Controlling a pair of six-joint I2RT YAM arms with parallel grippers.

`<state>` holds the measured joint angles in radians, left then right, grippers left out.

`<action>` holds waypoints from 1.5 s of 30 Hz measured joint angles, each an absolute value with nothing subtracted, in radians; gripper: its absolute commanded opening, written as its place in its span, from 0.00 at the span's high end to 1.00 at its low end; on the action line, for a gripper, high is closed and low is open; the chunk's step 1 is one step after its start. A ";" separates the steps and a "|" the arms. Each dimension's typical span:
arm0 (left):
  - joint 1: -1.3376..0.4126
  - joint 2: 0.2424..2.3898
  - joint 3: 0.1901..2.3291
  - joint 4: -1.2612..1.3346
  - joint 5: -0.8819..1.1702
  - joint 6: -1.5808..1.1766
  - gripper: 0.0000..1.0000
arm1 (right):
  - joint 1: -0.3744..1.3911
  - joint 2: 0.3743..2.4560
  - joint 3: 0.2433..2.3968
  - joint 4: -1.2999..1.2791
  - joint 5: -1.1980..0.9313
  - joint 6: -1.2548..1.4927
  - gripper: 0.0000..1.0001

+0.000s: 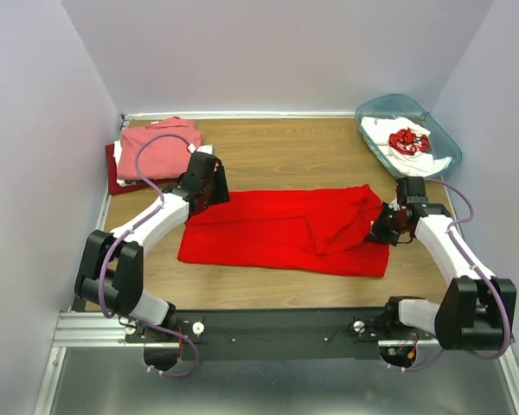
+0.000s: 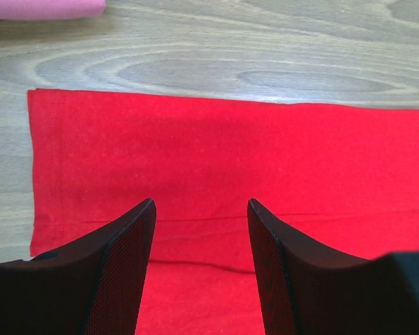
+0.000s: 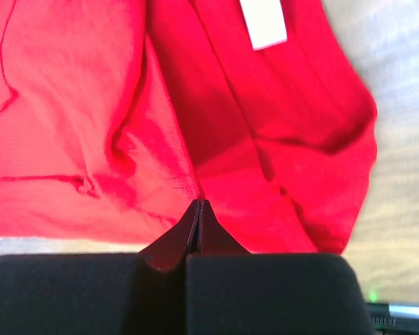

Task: Fold and stack the t-shirts
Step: Fold the tshirt

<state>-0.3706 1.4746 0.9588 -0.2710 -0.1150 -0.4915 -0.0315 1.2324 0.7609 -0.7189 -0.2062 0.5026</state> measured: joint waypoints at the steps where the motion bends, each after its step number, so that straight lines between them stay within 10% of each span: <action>1: -0.373 1.475 0.957 -0.266 -0.112 -0.492 0.37 | -0.031 1.210 0.761 -0.739 -0.208 0.509 0.99; 16: -0.387 1.510 0.949 -0.205 -0.062 -0.471 0.37 | -0.020 1.033 0.731 -0.978 -0.211 0.583 0.99; 19: -0.389 1.510 0.948 -0.193 -0.051 -0.462 0.37 | -0.020 1.020 0.719 -0.999 -0.211 0.595 0.66; 22: -0.389 1.514 0.948 -0.181 -0.044 -0.452 0.37 | -0.020 1.020 0.713 -1.018 -0.210 0.603 0.57; 45: -0.401 1.485 0.940 -0.212 -0.025 -0.457 0.37 | 0.505 1.544 0.958 -0.669 -0.065 0.729 0.58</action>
